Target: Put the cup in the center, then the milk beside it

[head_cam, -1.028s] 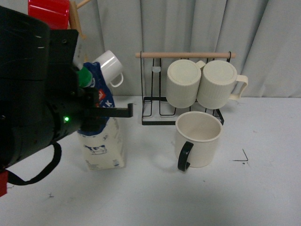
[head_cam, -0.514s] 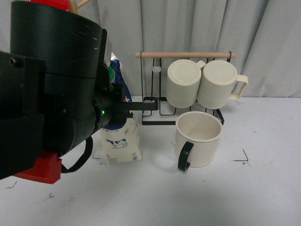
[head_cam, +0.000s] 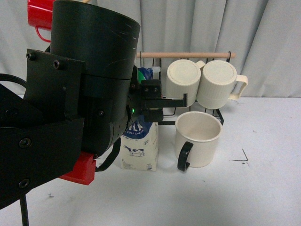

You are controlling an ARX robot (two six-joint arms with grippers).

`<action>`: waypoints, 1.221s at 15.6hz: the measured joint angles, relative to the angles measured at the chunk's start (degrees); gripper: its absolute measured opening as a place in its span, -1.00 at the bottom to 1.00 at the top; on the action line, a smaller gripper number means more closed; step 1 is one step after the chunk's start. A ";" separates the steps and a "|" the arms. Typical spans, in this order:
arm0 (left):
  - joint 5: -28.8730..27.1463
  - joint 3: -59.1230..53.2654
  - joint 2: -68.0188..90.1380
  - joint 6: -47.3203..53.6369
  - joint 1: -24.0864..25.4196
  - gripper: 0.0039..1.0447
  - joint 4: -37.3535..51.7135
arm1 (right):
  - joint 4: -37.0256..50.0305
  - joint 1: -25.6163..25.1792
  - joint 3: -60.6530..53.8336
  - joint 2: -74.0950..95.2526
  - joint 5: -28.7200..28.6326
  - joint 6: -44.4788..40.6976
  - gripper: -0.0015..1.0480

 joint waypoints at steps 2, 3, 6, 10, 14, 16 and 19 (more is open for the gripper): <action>0.72 -1.99 -2.47 0.09 -0.22 0.25 -0.63 | -0.02 0.00 0.00 0.00 0.00 0.00 0.87; 2.86 -4.79 -6.10 0.55 -0.48 0.49 -1.88 | -0.02 0.00 0.00 0.00 0.00 0.00 0.87; 9.60 -11.34 -15.39 3.61 -0.57 0.90 -5.31 | -0.02 0.00 0.00 0.00 0.00 0.00 0.87; 21.18 -30.14 -42.03 13.07 0.81 0.79 -5.97 | 0.00 0.00 0.00 0.00 0.00 0.00 0.87; -0.11 -41.20 -52.89 13.55 8.79 -0.11 7.28 | -0.04 -0.02 0.00 0.00 -0.02 0.00 0.87; 7.13 -44.85 -63.52 13.57 15.54 -0.85 0.63 | -0.04 -0.02 0.00 0.00 -0.02 0.00 0.87; 11.23 -48.30 -67.38 13.62 19.50 -0.97 -0.26 | -0.02 -0.04 0.00 0.00 -0.02 0.00 0.87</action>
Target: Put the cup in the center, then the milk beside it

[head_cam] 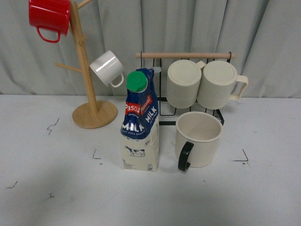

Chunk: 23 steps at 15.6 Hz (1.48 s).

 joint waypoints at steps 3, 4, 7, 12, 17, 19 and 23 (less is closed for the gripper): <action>3.45 -0.09 -8.76 0.02 3.45 -0.97 -6.86 | 0.00 0.00 0.00 0.00 0.00 0.00 0.87; 4.44 -0.11 -11.06 0.02 4.37 -0.97 -9.07 | 0.00 0.00 0.00 0.00 0.00 0.00 0.87; 10.97 -0.11 -16.87 0.07 10.69 -0.97 -14.97 | 0.02 0.00 0.00 0.00 0.00 0.00 0.87; 11.89 -0.15 -25.20 0.07 11.61 -0.97 -22.60 | 0.00 0.02 0.00 0.00 0.00 0.00 0.87; 11.89 -0.15 -30.03 0.07 11.65 -0.97 -27.45 | 0.00 0.02 0.00 0.00 0.00 0.00 0.87; 11.89 -0.15 -31.56 0.07 11.65 -0.97 -29.18 | 0.00 0.02 0.00 0.00 0.00 0.00 0.87; 12.02 0.02 -42.03 0.07 11.65 -0.97 -39.17 | -0.02 0.02 0.00 0.00 0.02 0.00 0.87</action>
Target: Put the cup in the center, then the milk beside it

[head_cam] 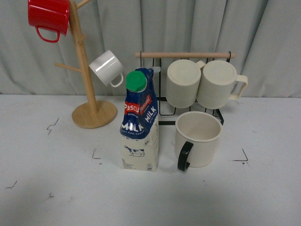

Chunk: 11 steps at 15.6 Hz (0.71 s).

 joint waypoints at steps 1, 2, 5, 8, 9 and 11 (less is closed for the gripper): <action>-0.07 -0.11 -0.02 0.00 0.00 -0.97 -1.60 | 0.09 0.00 0.00 0.00 -0.02 0.00 0.87; -0.11 -0.11 -0.02 0.00 0.00 -0.97 -1.38 | 0.02 0.00 0.00 0.00 -0.02 0.00 0.87; -0.11 -0.11 -0.02 0.00 0.00 -0.97 -1.16 | 0.04 0.00 0.00 0.00 -0.02 0.00 0.87; -0.13 -0.11 -0.02 0.00 0.00 -0.43 -1.16 | 0.02 0.00 0.00 0.00 -0.02 0.00 0.87; -0.13 -0.11 -0.02 0.00 0.00 -0.22 -1.16 | 0.02 0.00 0.00 0.00 -0.02 0.00 0.87; -0.13 -0.11 -0.02 0.07 0.00 0.87 -1.16 | 0.04 0.00 0.00 0.00 -0.02 0.00 0.87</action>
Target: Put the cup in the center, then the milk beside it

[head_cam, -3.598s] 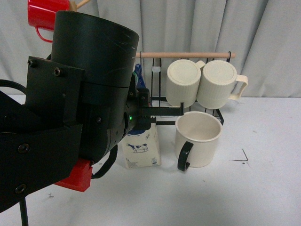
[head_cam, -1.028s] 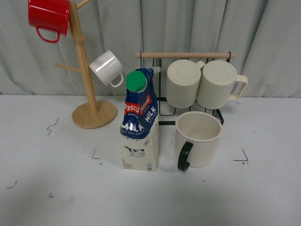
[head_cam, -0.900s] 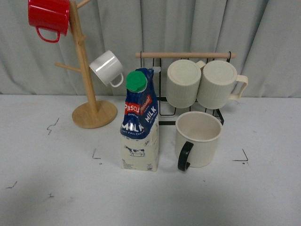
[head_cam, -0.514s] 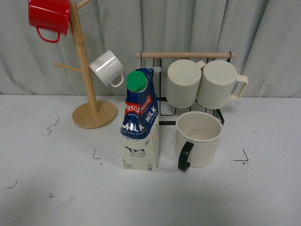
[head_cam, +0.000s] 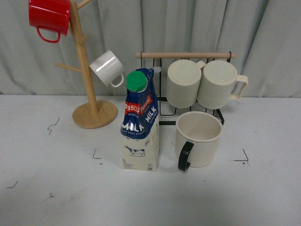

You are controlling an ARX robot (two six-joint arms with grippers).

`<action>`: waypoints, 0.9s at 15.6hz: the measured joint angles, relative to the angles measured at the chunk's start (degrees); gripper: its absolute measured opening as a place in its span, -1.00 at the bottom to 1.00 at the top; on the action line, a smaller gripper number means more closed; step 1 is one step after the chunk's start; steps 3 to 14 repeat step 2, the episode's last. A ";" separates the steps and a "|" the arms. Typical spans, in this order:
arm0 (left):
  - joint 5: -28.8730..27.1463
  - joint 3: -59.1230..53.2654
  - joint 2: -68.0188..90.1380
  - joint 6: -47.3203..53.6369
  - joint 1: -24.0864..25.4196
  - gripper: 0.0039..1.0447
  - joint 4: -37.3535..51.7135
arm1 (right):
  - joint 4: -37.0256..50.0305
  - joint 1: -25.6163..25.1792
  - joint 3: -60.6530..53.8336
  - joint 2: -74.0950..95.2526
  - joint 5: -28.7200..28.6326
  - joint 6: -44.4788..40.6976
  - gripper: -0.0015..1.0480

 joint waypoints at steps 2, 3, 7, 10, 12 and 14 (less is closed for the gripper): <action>0.00 0.00 0.00 -0.02 0.00 0.88 0.00 | 0.00 0.00 0.00 0.00 0.00 0.00 0.87; 0.00 0.00 0.00 -0.02 0.00 0.88 0.00 | 0.00 0.00 0.00 0.00 0.00 0.00 0.87; 0.00 0.00 0.00 -0.02 0.00 0.88 0.00 | 0.00 0.00 0.00 0.00 0.00 0.00 0.87; 0.00 0.00 0.00 -0.02 0.00 0.88 0.00 | 0.00 0.00 0.00 0.00 0.00 0.00 0.87; 0.00 0.00 0.00 -0.02 0.00 0.88 0.00 | 0.00 0.00 0.00 0.00 0.00 0.00 0.87; 0.00 0.00 0.00 -0.02 0.00 0.88 0.00 | 0.00 0.00 0.00 0.00 0.00 0.00 0.87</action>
